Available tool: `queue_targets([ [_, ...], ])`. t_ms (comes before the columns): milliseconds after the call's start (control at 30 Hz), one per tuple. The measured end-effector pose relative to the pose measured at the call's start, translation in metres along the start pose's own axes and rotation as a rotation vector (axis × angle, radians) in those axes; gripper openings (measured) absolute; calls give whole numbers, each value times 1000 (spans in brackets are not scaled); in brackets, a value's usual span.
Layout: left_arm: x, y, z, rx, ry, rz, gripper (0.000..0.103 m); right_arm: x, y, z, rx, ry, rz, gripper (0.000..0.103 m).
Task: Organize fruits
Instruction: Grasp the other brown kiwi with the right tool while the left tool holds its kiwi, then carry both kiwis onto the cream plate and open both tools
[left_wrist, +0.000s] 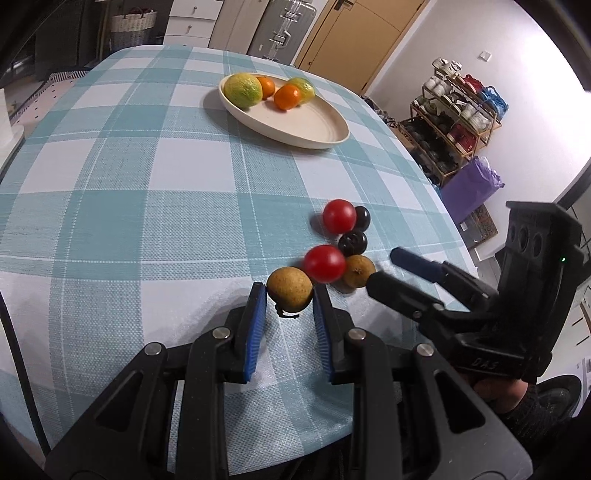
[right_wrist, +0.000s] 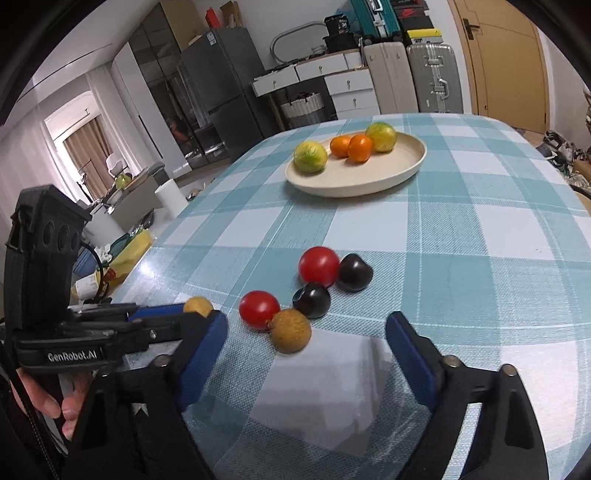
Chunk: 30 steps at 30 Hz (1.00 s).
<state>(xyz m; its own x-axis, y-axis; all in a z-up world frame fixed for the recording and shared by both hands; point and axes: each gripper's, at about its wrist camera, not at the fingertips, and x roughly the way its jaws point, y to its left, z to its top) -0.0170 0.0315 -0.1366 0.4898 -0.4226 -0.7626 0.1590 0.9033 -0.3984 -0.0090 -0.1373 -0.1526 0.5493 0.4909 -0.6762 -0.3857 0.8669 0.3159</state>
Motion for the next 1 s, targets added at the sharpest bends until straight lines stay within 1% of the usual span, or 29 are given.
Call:
queue_targets([
  [33, 0, 1, 0, -2, -2, 1, 23, 1, 0, 0, 2, 7, 3, 81],
  [100, -1, 2, 2, -4, -2, 3, 23, 5, 1, -1, 2, 27, 25, 73],
  [167, -2, 2, 3, -6, -6, 3, 23, 7, 3, -3, -1, 34, 27, 66],
  [200, -2, 2, 4, -6, -6, 4, 23, 8, 4, -3, -6, 37, 34, 56],
  [267, -2, 2, 5, -6, -9, 5, 23, 11, 5, -3, -8, 47, 34, 55],
  [333, -3, 2, 7, -5, -12, 5, 23, 14, 5, -4, -9, 59, 43, 42],
  [367, -4, 2, 8, -5, -15, 5, 23, 15, 5, -5, -7, 64, 49, 39],
  [400, -4, 1, 9, -4, -17, 5, 23, 15, 5, -5, -7, 65, 50, 32],
  [433, -4, 2, 10, -5, -19, 6, 23, 15, 5, -5, -8, 64, 50, 28],
  [567, -5, 1, 19, -4, -32, 6, 23, 11, 2, -4, -2, 48, 56, 27],
  [667, -5, 1, 28, 0, -42, 8, 23, 2, -3, -3, 18, 13, 63, 27],
  [767, -2, 3, 39, -3, -48, 11, 23, -11, -3, 1, 0, -41, 57, 27],
  [1000, 7, 7, 74, -10, -74, 15, 23, -22, -14, 22, 20, -110, 77, 27],
])
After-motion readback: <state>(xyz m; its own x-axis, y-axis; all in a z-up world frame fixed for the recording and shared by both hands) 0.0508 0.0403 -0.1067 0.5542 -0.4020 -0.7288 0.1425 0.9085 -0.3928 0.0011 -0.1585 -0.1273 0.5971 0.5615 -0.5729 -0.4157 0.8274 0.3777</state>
